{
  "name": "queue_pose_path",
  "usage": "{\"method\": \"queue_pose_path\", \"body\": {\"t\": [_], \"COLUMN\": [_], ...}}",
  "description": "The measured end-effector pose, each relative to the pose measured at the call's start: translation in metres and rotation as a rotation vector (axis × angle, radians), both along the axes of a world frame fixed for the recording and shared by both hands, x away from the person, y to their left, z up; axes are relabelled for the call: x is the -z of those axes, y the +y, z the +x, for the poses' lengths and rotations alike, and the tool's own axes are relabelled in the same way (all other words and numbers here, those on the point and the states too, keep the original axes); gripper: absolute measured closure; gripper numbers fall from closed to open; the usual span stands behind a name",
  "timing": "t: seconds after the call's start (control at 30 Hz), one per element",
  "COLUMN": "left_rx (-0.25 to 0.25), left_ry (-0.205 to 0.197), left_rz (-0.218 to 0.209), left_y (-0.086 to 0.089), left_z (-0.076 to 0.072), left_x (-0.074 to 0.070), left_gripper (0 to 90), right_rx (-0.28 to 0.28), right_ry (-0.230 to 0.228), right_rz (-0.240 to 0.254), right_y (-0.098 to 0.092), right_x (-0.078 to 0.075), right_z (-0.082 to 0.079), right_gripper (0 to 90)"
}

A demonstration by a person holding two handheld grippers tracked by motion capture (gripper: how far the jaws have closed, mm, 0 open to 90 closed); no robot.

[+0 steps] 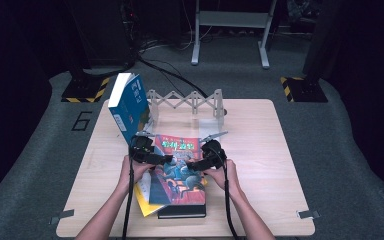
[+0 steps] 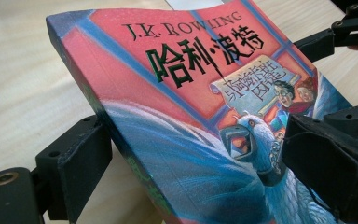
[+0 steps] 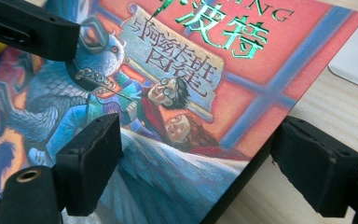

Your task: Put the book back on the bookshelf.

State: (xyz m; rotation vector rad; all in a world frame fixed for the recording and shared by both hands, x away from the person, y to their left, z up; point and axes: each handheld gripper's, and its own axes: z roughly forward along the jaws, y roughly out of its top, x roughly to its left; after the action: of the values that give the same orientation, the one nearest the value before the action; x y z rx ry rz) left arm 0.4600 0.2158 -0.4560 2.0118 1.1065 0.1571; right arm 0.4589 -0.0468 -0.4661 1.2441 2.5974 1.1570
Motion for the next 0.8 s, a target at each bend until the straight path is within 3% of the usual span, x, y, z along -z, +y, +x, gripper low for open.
{"method": "queue_pose_path", "body": {"t": [0.37,0.5,0.6,0.63,0.7,0.8], "left_rx": [0.016,0.018,0.04,0.043,0.047,0.036], "left_ry": [-0.065,-0.048,0.006,0.013,0.002,0.0], "left_rz": [0.01,0.012,-0.027,-0.026,0.023,0.032], "left_y": [-0.006,-0.004,-0.004,-0.005,-0.008,-0.009], "left_z": [-0.01,-0.011,-0.01,-0.011,-0.014,-0.017], "left_x": [-0.022,-0.022,-0.017,-0.015,-0.013,-0.015], "left_gripper": [12.3,14.3,15.5,16.3,16.6,17.9], "right_rx": [0.015,0.021,0.025,0.026,0.027,0.029], "right_ry": [-0.007,-0.016,-0.015,-0.014,-0.015,-0.015], "right_rz": [0.0,0.0,0.004,0.004,0.004,0.003], "right_y": [0.0,0.002,0.002,0.002,0.002,0.002], "right_x": [0.0,0.0,0.0,0.0,0.0,0.0], "right_z": [-0.002,-0.003,-0.003,-0.004,-0.004,-0.004], "right_gripper": [16.7,16.8,16.9,16.9,17.0,17.1]}}
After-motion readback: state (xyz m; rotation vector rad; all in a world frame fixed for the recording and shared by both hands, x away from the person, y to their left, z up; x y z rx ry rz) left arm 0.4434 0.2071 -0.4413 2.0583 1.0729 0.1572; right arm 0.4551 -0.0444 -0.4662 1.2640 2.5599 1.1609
